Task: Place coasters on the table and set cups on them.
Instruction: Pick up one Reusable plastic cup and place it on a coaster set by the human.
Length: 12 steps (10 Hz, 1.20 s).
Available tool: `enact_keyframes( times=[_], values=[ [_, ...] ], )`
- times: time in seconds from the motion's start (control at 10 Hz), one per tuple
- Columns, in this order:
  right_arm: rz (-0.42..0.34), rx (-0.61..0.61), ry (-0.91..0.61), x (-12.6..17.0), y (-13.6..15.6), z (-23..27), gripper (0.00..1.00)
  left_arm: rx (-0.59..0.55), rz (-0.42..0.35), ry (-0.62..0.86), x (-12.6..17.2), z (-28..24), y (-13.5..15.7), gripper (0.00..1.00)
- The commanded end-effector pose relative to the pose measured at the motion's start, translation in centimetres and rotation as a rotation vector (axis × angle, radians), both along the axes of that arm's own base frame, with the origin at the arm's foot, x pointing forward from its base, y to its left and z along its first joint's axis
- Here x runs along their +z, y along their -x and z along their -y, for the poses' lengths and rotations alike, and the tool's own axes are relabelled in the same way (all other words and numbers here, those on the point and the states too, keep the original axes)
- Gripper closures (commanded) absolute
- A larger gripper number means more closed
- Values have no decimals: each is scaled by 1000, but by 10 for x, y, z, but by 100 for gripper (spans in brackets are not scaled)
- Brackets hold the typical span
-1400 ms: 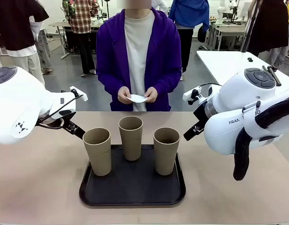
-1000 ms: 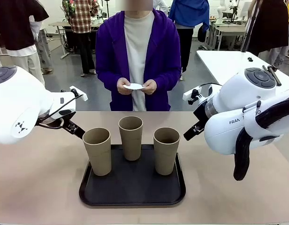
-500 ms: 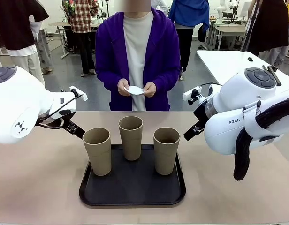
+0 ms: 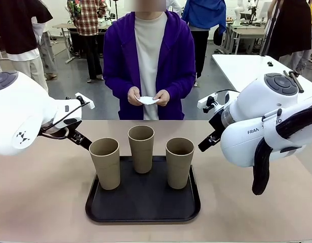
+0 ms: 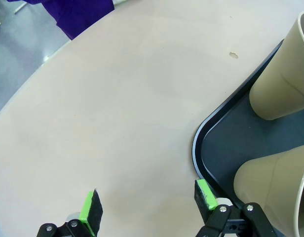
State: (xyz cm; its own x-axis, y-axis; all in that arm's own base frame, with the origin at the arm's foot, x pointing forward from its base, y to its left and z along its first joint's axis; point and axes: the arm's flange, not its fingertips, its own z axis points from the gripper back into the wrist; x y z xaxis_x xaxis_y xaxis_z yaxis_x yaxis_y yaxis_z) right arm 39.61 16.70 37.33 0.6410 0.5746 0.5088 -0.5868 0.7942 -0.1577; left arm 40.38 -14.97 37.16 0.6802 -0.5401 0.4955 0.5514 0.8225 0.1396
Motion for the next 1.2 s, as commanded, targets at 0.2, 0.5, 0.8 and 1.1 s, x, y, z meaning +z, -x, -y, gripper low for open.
enact_keyframes(
  times=[0.2, 0.5, 0.8, 1.1],
  values=[
    [-18, 43, 74, 39, 30, -5, 0, -21, 12, -85, 39, -10, 33, 0],
    [-71, 36, 156, 94, 102, 3, 0, -64, -80, -90, 86, -28, 98, 0],
    [-200, -15, 154, 99, 177, 25, 0, -104, -192, -16, 86, -45, 151, 0],
    [-200, -2, 188, 140, 148, 9, 0, -19, -158, 56, 68, -53, 168, 0]
  ],
)
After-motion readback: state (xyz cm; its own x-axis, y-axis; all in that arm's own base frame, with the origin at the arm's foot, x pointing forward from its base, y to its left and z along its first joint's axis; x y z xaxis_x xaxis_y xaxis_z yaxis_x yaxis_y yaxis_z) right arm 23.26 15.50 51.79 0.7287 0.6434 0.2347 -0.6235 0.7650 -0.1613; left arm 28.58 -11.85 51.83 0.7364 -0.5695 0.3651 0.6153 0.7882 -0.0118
